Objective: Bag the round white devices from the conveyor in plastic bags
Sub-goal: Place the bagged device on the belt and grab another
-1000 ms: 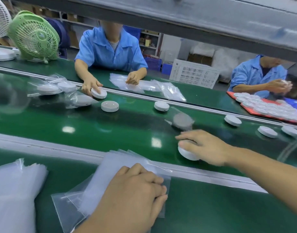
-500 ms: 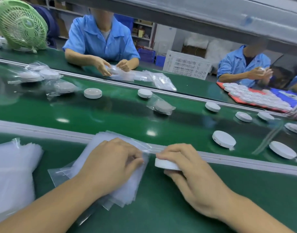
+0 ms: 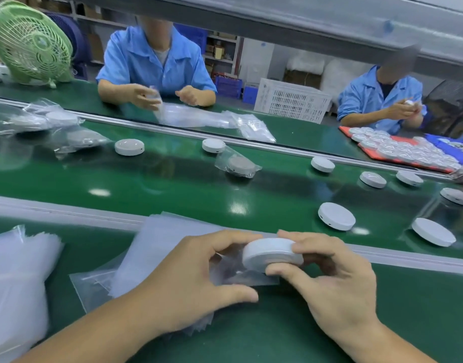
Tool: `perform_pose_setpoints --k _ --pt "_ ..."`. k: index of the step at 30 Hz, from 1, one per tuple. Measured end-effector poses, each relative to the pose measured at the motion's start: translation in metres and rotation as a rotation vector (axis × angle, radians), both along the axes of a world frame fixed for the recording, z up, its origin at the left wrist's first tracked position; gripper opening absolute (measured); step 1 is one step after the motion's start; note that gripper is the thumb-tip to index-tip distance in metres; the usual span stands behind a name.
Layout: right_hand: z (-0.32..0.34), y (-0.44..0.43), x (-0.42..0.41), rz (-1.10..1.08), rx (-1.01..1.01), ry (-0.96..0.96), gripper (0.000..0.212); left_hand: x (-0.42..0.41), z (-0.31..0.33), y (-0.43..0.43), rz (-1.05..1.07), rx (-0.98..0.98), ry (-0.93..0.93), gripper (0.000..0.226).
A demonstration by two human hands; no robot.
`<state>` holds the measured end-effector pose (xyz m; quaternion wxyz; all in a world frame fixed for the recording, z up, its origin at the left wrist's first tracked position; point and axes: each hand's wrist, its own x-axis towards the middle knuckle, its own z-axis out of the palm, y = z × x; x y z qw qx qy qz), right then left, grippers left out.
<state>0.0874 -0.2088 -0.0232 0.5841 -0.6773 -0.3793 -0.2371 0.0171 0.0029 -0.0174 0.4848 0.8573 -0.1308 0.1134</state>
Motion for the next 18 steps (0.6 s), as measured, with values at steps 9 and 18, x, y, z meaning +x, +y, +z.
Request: perform_pose_setpoints --k 9,18 --pt "-0.004 0.016 -0.006 -0.018 0.245 0.238 0.044 -0.003 0.005 -0.019 0.038 -0.174 -0.015 0.043" --pt "-0.004 0.024 -0.022 0.089 -0.249 0.377 0.030 -0.001 0.003 -0.031 0.294 -0.197 -0.323 0.030"
